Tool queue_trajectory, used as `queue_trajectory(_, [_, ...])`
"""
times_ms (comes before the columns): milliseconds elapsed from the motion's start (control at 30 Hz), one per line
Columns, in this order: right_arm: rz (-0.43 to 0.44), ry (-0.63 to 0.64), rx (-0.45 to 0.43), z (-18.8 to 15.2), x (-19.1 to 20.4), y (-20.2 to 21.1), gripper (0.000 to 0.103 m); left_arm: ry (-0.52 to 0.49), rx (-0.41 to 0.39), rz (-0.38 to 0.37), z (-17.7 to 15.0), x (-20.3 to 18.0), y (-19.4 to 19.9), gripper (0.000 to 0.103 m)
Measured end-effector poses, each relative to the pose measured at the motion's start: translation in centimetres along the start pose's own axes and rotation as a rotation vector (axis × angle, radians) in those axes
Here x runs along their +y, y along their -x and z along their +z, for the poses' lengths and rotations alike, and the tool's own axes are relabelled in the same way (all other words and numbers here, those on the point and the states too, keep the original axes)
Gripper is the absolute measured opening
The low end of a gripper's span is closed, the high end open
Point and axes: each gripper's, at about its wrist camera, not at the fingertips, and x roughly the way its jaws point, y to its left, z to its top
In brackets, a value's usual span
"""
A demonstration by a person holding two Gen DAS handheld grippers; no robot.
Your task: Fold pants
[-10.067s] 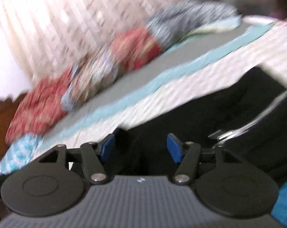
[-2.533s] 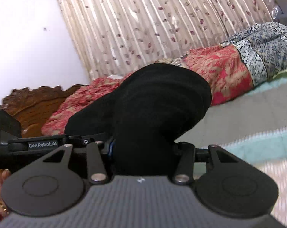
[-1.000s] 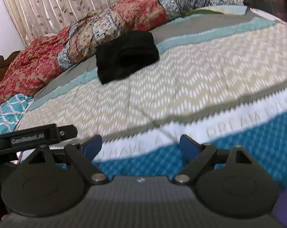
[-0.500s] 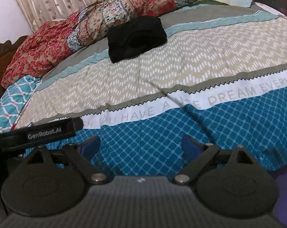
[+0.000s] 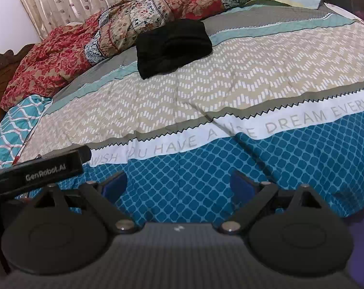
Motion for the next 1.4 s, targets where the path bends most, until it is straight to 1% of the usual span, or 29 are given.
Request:
queue_trajectory(133, [-0.004, -0.012, 0.003, 0.1, -0.1, -0.1, 0.094, -0.001, 0.050, -0.025, 0.0, 0.1, -0.5, 0.103])
queue_trajectory(200, [-0.006, -0.014, -0.005, 0.2, 0.0, 0.1, 0.094, 0.005, 0.081, -0.041, 0.0, 0.1, -0.7, 0.103])
queue_trajectory(267, [-0.017, -0.007, -0.020, 0.3, 0.1, 0.4, 0.094, 0.009, 0.094, -0.052, 0.0, 0.0, -0.7, 0.103])
queue_trajectory(367, [-0.057, 0.021, -0.056, 0.4, 0.6, 1.0, 0.095, 0.007, 0.096, -0.056, -0.2, -0.2, -0.6, 0.103])
queue_trajectory(400, [-0.061, 0.027, -0.067, 0.4, 0.7, 1.2, 0.098, 0.005, 0.096, -0.056, -0.2, -0.3, -0.5, 0.103])
queue_trajectory(433, [-0.061, 0.031, -0.079, 0.3, 0.7, 1.4, 0.103, 0.003, 0.093, -0.057, -0.2, -0.3, -0.4, 0.103])
queue_trajectory(533, [-0.055, 0.039, -0.099, 0.6, 0.5, 1.9, 0.103, -0.008, 0.095, -0.068, 0.0, -0.4, -0.4, 0.103])
queue_trajectory(633, [-0.066, 0.064, -0.109, 1.7, 0.6, 2.4, 0.103, -0.018, 0.078, -0.075, 0.1, -0.3, -0.1, 0.103])
queue_trajectory(733, [-0.053, 0.054, -0.131, 3.0, 0.4, 3.4, 0.103, -0.039, 0.053, -0.065, 0.5, -0.3, 0.4, 0.103])
queue_trajectory(833, [-0.035, 0.026, -0.142, 3.7, 0.3, 4.2, 0.103, -0.045, 0.032, -0.046, 0.8, -0.1, 0.8, 0.103])
queue_trajectory(967, [-0.049, 0.030, -0.149, 3.2, 0.7, 4.5, 0.103, -0.036, 0.053, -0.010, 1.2, 0.2, 0.7, 0.103])
queue_trajectory(1100, [-0.060, 0.056, -0.147, 2.7, 1.0, 4.2, 0.103, -0.029, 0.061, -0.009, 1.2, 0.7, 0.8, 0.103])
queue_trajectory(1300, [-0.060, 0.064, -0.129, 2.4, 1.5, 3.9, 0.103, -0.014, 0.114, 0.005, 0.9, 1.2, 0.7, 0.103])
queue_trajectory(1400, [-0.060, 0.074, -0.127, 2.2, 1.8, 3.7, 0.103, 0.007, 0.143, -0.004, 0.7, 1.8, 0.7, 0.103])
